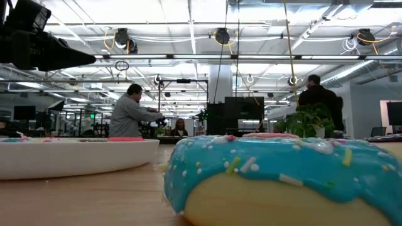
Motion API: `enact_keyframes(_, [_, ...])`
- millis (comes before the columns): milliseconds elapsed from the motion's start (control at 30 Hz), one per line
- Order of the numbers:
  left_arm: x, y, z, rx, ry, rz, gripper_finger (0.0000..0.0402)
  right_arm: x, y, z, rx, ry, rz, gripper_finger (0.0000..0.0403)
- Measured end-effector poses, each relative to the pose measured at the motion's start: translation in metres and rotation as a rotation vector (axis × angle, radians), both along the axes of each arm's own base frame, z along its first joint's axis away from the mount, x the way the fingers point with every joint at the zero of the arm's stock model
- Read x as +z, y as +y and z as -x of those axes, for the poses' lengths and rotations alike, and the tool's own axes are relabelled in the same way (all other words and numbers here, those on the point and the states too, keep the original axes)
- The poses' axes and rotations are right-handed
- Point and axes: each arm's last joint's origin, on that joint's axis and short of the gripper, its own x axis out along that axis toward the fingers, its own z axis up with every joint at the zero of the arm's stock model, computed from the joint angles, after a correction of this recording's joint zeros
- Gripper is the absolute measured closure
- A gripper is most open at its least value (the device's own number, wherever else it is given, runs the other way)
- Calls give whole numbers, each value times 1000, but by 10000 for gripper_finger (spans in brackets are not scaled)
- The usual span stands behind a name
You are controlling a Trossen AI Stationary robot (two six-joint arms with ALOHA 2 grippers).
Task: Pick & Place donuts
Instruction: Put the large black donut on the gray plate
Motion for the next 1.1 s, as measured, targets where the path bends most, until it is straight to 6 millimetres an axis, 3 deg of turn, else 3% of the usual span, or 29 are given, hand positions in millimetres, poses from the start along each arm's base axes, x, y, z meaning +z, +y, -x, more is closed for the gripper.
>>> enact_keyframes(167, [0,0,0,0,2,-6,360,0,0,-1,75,-11,18,403])
enact_keyframes(467, [0,0,0,0,11,-35,360,1,4,-6,43,-62,-29,403])
enact_keyframes(700, [0,0,0,0,7,-22,360,-20,6,-10,122,-61,-44,395])
enact_keyframes(900, [0,0,0,0,6,-20,360,-46,3,-6,167,-10,4,344])
enact_keyframes(1100, [0,0,0,0,6,-20,360,-51,3,-6,167,-9,4,255])
